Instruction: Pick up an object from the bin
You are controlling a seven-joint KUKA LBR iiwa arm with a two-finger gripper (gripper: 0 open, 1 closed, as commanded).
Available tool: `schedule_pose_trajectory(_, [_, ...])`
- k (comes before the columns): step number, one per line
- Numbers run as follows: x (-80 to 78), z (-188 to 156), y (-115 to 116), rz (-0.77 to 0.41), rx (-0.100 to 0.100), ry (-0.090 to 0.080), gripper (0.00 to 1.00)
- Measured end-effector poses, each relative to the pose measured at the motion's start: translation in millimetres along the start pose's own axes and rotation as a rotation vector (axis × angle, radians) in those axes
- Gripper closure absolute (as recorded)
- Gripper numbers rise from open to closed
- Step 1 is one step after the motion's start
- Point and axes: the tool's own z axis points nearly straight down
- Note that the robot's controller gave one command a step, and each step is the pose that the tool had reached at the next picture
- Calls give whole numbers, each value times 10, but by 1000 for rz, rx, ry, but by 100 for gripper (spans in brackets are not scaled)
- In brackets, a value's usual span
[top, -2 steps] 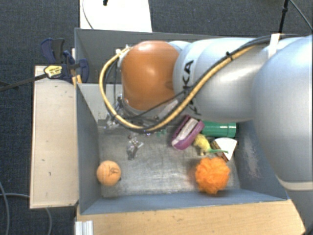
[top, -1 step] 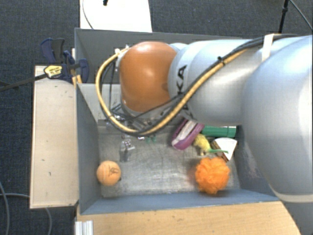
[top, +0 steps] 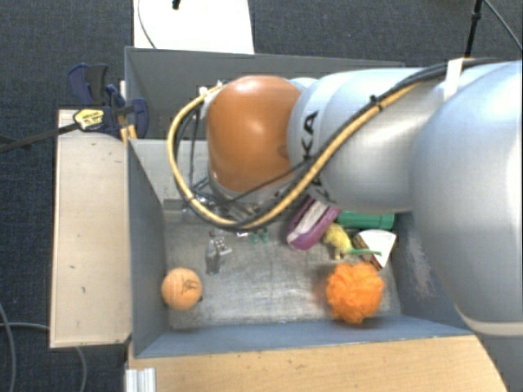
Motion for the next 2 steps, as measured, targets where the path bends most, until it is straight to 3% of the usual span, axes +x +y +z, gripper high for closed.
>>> schedule_pose_trajectory(1, [-222,-59,-79,-343,-1,-2,100])
schedule_pose_trajectory(2, [-222,-59,-79,-342,-1,-2,100])
